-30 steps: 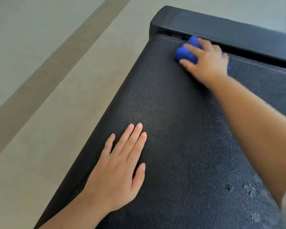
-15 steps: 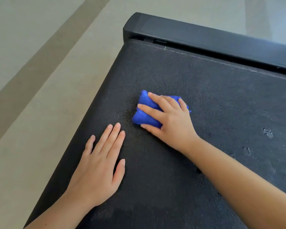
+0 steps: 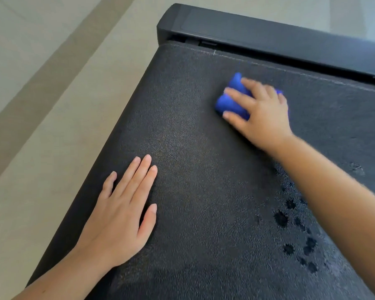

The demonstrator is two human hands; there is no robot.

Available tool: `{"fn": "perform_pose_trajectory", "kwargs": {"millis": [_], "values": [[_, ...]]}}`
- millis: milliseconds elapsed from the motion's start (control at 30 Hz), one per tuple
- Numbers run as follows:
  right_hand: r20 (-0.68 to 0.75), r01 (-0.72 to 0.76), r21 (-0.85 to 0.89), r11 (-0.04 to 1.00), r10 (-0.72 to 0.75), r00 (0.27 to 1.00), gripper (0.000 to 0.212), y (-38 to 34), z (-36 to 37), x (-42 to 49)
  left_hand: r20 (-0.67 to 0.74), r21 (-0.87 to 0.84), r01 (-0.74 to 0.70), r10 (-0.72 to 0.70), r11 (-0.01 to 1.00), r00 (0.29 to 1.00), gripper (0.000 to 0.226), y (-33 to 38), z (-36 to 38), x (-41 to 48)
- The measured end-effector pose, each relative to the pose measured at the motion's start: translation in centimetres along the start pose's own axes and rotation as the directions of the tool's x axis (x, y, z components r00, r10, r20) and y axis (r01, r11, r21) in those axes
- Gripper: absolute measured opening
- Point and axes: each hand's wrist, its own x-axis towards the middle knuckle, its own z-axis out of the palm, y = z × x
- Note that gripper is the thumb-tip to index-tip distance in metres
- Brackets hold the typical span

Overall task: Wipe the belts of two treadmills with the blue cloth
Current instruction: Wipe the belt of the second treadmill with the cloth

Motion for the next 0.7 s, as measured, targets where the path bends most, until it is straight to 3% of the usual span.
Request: {"fn": "perform_pose_trajectory", "kwargs": {"millis": [167, 267, 333, 400, 500, 567, 700], "values": [[0.011, 0.179, 0.061, 0.982, -0.180, 0.984, 0.048, -6.7, -1.6, -13.0, -0.010, 0.011, 0.005, -0.005, 1.000, 1.000, 0.060, 0.1, -0.1, 0.1], [0.069, 0.249, 0.105, 0.963, -0.257, 0.964, 0.048, -5.6, -2.0, -12.0, -0.018, 0.012, 0.012, -0.011, 1.000, 1.000, 0.060, 0.1, 0.0, 0.0], [0.056, 0.170, 0.042, 0.985, -0.172, 0.983, 0.050, -3.5, -1.4, -8.8, -0.018, 0.018, 0.020, -0.019, 1.000, 1.000, 0.060, 0.1, 0.0, 0.0], [0.008, -0.045, -0.014, 0.999, 0.045, 0.999, 0.050, -1.4, -1.3, -5.1, -0.017, 0.027, 0.018, -0.017, 0.999, 1.000, 0.061, 0.0, 0.0, 0.0], [0.066, -0.274, -0.038, 0.961, 0.276, 0.959, 0.050, -0.2, -0.8, -2.6, -0.004, 0.013, 0.015, -0.015, 1.000, 1.000, 0.065, 0.1, -0.2, 0.2], [0.059, -0.281, -0.028, 0.959, 0.282, 0.958, 0.050, -1.3, -1.0, -3.7, 0.018, -0.008, 0.028, -0.027, 1.000, 0.999, 0.066, 0.3, -0.4, 0.1], [-0.028, -0.144, -0.004, 0.990, 0.143, 0.989, 0.050, -6.4, -2.0, -11.9, 0.029, -0.020, 0.032, -0.031, 0.999, 0.999, 0.066, 0.4, -0.4, 0.1]]}}
